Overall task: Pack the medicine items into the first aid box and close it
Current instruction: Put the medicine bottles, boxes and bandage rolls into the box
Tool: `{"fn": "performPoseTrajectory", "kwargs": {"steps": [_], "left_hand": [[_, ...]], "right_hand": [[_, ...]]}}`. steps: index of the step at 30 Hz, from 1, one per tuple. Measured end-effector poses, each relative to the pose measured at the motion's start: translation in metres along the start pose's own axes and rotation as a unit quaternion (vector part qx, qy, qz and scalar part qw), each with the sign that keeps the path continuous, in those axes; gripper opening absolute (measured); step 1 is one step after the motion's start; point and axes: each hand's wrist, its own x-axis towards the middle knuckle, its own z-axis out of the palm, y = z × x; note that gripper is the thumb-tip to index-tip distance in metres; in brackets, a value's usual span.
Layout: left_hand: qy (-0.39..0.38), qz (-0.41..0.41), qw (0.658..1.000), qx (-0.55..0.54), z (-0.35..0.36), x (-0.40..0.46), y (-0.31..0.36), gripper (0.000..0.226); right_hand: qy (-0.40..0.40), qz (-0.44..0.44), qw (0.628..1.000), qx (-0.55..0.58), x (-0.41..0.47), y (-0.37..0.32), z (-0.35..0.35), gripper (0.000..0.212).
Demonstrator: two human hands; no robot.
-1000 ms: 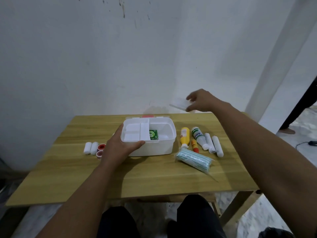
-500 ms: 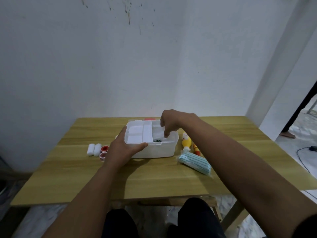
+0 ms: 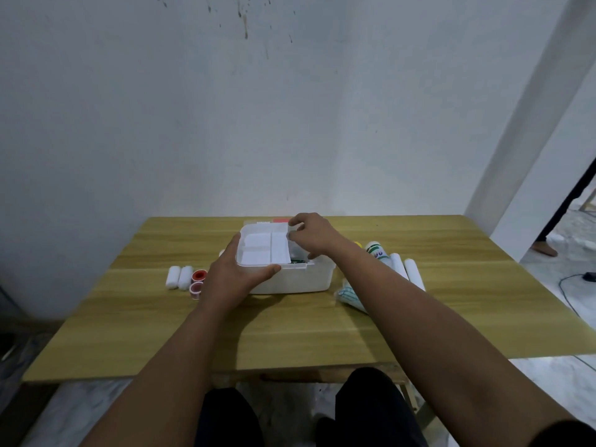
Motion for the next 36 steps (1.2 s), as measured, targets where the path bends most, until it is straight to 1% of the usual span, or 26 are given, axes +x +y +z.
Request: {"fn": "performPoseTrajectory", "kwargs": {"steps": [2, 5, 7, 11, 14, 18, 21, 22, 24, 28, 31, 33, 36], "left_hand": [[0.002, -0.001, 1.000, 0.002, 0.000, 0.000, 0.000, 0.110], [0.004, -0.006, 1.000, -0.002, 0.000, 0.000, 0.000, 0.111], [0.003, -0.007, 1.000, 0.000, 0.000, 0.000, 0.000, 0.112], [0.005, -0.006, 1.000, 0.002, 0.001, 0.000, 0.000, 0.109], [0.002, -0.005, 1.000, 0.002, 0.001, 0.000, 0.001, 0.109], [0.001, -0.020, 1.000, 0.012, 0.000, 0.000, 0.000, 0.116], [-0.002, -0.035, 0.999, 0.020, -0.001, 0.002, -0.002, 0.128], [-0.004, -0.037, 0.999, 0.021, -0.001, 0.003, -0.004, 0.129], [-0.006, -0.034, 0.999, 0.017, -0.001, 0.002, -0.002, 0.124], [0.000, -0.003, 1.000, 0.002, -0.002, -0.001, 0.003, 0.099], [-0.015, -0.008, 1.000, 0.002, -0.003, 0.001, 0.005, 0.101], [-0.029, -0.012, 0.999, 0.006, -0.004, 0.002, 0.006, 0.104], [-0.034, -0.014, 0.999, 0.005, -0.006, 0.002, 0.009, 0.098]], "right_hand": [[0.009, -0.014, 1.000, -0.001, 0.000, -0.001, 0.007, 0.044], [0.036, -0.041, 0.998, -0.037, 0.001, -0.006, 0.017, 0.047], [0.033, -0.044, 0.996, -0.064, 0.000, -0.011, 0.021, 0.049], [0.038, -0.028, 0.994, -0.100, -0.002, -0.020, 0.029, 0.047], [0.059, -0.012, 0.993, -0.098, -0.001, -0.023, 0.034, 0.042], [0.073, -0.012, 0.993, -0.088, -0.003, -0.024, 0.039, 0.045], [0.062, -0.022, 0.994, -0.087, -0.005, -0.025, 0.041, 0.048], [0.056, -0.024, 0.995, -0.085, -0.006, -0.025, 0.040, 0.048], [0.047, -0.024, 0.995, -0.084, -0.007, -0.026, 0.038, 0.050], [0.049, -0.037, 0.995, -0.082, -0.014, -0.023, 0.022, 0.047], [0.087, -0.073, 0.991, -0.075, -0.029, -0.019, -0.004, 0.039], [0.104, -0.081, 0.987, -0.095, -0.041, -0.014, -0.025, 0.036], [0.091, -0.061, 0.982, -0.154, -0.058, -0.001, -0.056, 0.032]]}}
